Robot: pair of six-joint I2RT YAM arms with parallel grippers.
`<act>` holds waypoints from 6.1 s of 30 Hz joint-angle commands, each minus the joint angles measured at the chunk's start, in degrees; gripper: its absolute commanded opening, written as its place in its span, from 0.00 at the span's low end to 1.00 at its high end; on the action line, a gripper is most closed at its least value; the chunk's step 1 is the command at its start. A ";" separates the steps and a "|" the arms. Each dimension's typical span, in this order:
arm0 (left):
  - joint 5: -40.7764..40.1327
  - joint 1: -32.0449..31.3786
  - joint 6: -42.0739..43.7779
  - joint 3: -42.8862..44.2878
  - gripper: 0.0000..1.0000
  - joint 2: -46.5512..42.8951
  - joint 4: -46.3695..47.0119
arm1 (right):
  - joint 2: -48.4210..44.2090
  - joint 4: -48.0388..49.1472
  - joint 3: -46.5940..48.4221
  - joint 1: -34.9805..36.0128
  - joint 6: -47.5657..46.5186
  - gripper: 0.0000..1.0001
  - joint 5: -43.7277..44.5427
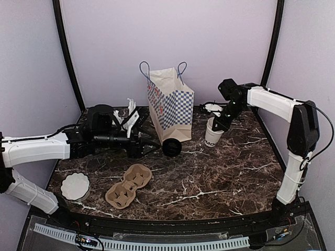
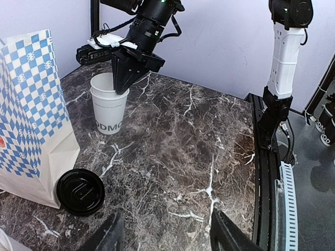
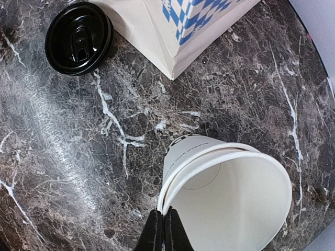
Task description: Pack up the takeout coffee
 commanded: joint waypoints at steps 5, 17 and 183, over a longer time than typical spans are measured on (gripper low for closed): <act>-5.31 -1.57 -6.87 3.63 0.57 6.91 9.51 | -1.78 -1.44 6.39 0.39 -0.21 0.00 8.14; -21.04 -8.07 -3.07 8.87 0.75 22.76 25.63 | -4.31 -12.45 15.48 -1.18 1.80 0.00 -4.91; -34.11 -3.10 -14.51 29.74 0.59 34.11 -18.86 | -16.01 -7.03 -21.59 30.36 -1.70 0.00 18.77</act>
